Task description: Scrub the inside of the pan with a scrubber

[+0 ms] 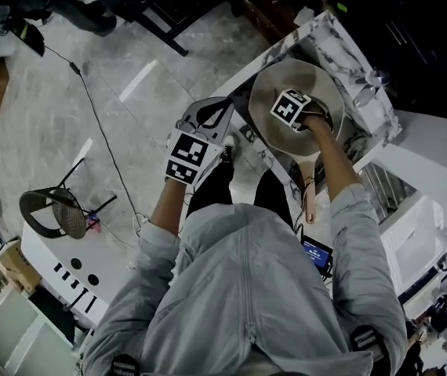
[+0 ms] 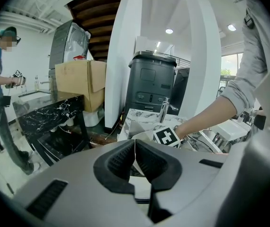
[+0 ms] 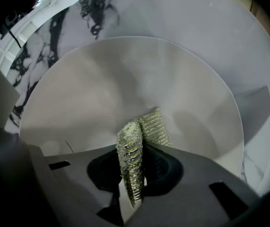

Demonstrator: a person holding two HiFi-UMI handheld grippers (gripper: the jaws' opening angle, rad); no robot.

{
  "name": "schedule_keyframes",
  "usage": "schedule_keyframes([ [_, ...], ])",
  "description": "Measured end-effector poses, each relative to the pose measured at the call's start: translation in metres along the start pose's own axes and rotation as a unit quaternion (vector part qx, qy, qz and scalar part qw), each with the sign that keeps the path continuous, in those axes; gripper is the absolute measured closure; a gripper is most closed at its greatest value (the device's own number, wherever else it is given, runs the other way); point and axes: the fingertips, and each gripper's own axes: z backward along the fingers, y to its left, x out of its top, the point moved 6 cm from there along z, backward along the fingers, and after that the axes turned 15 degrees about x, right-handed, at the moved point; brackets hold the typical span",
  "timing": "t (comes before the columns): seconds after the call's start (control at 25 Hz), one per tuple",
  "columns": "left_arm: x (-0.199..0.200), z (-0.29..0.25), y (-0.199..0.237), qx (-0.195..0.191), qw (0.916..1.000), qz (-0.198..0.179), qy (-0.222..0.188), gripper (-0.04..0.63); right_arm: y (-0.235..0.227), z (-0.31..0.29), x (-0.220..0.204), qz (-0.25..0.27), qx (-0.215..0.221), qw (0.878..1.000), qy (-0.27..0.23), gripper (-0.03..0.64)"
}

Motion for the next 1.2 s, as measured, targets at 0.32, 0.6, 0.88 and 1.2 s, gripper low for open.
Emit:
schedule_keyframes([
  [0.32, 0.006, -0.005, -0.002, -0.008, 1.0, -0.001, -0.004, 0.572, 0.04, -0.005, -0.017, 0.059, 0.016, 0.997, 0.054, 0.534],
  [0.6, 0.005, -0.01, -0.002, -0.011, 0.9999, 0.0, -0.004, 0.572, 0.031, -0.006, -0.055, 0.045, -0.009, 0.994, 0.101, 0.534],
  [0.88, 0.003, -0.011, 0.003, -0.014, 0.9999, -0.001, 0.002, 0.572, -0.013, -0.003, -0.065, -0.024, -0.052, 0.995, 0.084, 0.534],
  [1.2, -0.001, -0.015, 0.013, -0.009, 0.9999, -0.002, 0.011, 0.572, -0.045, 0.0, -0.042, -0.065, -0.077, 0.994, 0.035, 0.534],
])
